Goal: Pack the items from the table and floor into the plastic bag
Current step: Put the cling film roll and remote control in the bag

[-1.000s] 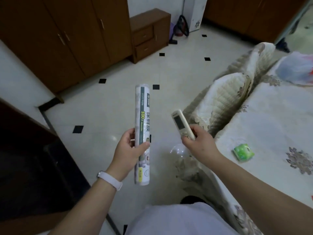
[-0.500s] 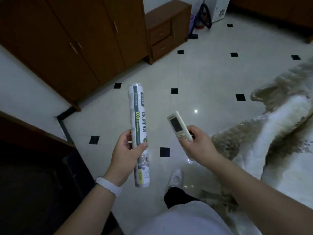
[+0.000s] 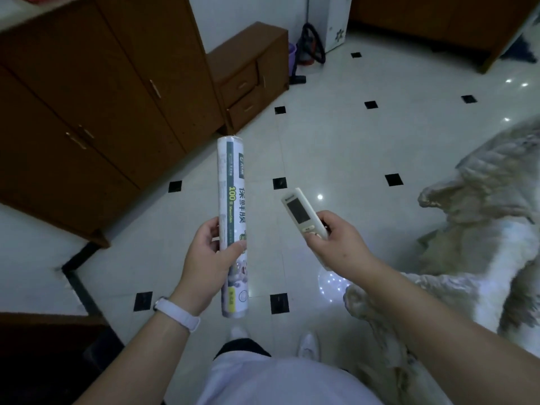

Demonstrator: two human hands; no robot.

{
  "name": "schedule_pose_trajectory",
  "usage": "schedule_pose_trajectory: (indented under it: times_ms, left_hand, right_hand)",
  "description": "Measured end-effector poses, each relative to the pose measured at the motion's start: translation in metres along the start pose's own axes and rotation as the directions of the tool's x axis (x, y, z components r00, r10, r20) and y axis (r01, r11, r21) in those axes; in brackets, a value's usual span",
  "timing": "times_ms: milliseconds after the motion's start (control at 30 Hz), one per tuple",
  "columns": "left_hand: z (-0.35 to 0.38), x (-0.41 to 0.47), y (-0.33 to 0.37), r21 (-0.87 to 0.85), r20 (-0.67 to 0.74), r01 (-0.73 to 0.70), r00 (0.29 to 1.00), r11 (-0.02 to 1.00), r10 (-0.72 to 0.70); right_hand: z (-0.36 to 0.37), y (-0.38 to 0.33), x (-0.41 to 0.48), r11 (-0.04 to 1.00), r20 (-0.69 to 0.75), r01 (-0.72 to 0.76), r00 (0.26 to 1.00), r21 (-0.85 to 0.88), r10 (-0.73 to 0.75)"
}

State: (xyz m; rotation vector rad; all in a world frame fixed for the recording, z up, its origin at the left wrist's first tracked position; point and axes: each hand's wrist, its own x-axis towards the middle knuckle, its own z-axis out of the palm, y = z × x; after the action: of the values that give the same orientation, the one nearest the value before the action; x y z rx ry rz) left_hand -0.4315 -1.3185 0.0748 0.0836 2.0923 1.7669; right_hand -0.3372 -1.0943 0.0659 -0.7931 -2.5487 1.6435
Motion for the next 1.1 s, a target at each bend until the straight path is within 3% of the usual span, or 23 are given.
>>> schedule_pose_trajectory:
  times_ms: [267, 633, 867, 1100]
  left_hand:
    - [0.01, 0.13, 0.018, -0.025, 0.17, 0.002, 0.985, 1.0, 0.002]
    - [0.02, 0.311, 0.07, 0.082, 0.475, -0.126, 0.877, 0.989, 0.073]
    - [0.09, 0.369, 0.085, 0.114, 0.605, -0.149, 0.794, 0.982, 0.05]
    - [0.215, 0.425, 0.095, 0.216, 0.693, -0.169, 0.72, 0.962, -0.029]
  right_hand:
    - [-0.001, -0.018, 0.072, 0.989, -0.215, -0.142, 0.968, -0.035, 0.131]
    - [0.012, -0.078, 0.167, 0.971, -0.543, -0.238, 0.819, -0.025, 0.186]
    - [-0.027, -0.053, 0.208, 0.937, -0.613, -0.341, 0.724, 0.081, 0.316]
    - [-0.112, 0.011, 0.274, 0.895, -0.617, -0.345, 0.649, 0.282, 0.445]
